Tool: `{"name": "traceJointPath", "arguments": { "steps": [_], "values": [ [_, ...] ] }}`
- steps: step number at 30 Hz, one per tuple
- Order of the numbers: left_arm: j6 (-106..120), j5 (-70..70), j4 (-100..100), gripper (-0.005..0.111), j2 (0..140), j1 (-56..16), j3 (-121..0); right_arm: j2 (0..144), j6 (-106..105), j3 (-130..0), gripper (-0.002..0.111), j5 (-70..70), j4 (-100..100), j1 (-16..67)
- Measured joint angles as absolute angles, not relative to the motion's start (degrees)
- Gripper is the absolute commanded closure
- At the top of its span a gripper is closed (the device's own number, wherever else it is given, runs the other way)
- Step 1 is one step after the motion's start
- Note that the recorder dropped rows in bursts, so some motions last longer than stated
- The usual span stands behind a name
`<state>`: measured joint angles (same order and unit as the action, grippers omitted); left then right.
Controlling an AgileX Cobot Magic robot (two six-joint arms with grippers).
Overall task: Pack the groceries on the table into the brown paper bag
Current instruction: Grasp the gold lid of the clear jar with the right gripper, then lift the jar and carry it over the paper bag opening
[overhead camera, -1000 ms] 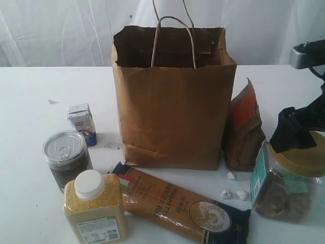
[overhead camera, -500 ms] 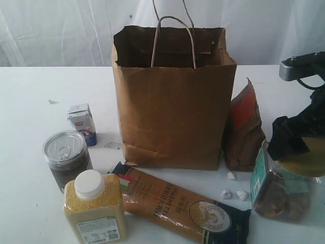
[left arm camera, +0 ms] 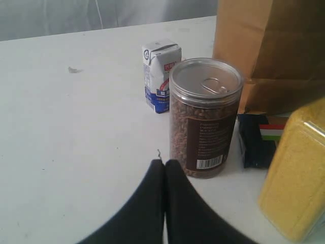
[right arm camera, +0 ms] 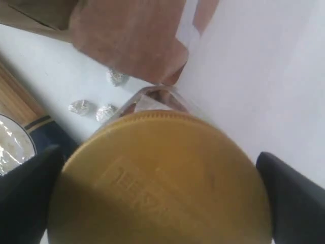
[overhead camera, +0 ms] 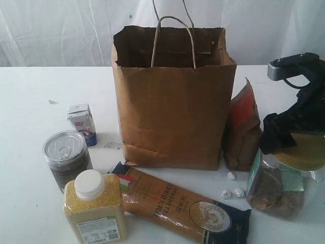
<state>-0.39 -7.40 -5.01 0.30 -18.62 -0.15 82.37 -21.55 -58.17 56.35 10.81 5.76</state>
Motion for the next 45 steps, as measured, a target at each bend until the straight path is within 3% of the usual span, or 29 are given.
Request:
{"name": "traceJointPath", "arguments": {
  "steps": [1, 24, 45],
  "values": [
    [-0.4, -7.4, -5.0, 0.107, 0.3, -18.6, -0.1, 82.2, -21.4, -58.2, 0.108, 56.5, 10.8, 5.8],
    [-0.4, -7.4, -5.0, 0.107, 0.3, -18.6, -0.1, 77.1, -17.9, -59.1, 0.108, 63.4, 11.3, 6.6],
    [-0.4, -7.4, -5.0, 0.107, 0.3, -18.6, -0.1, 75.9, -15.2, -87.6, 0.108, 70.9, 10.0, 9.0]
  ]
}}
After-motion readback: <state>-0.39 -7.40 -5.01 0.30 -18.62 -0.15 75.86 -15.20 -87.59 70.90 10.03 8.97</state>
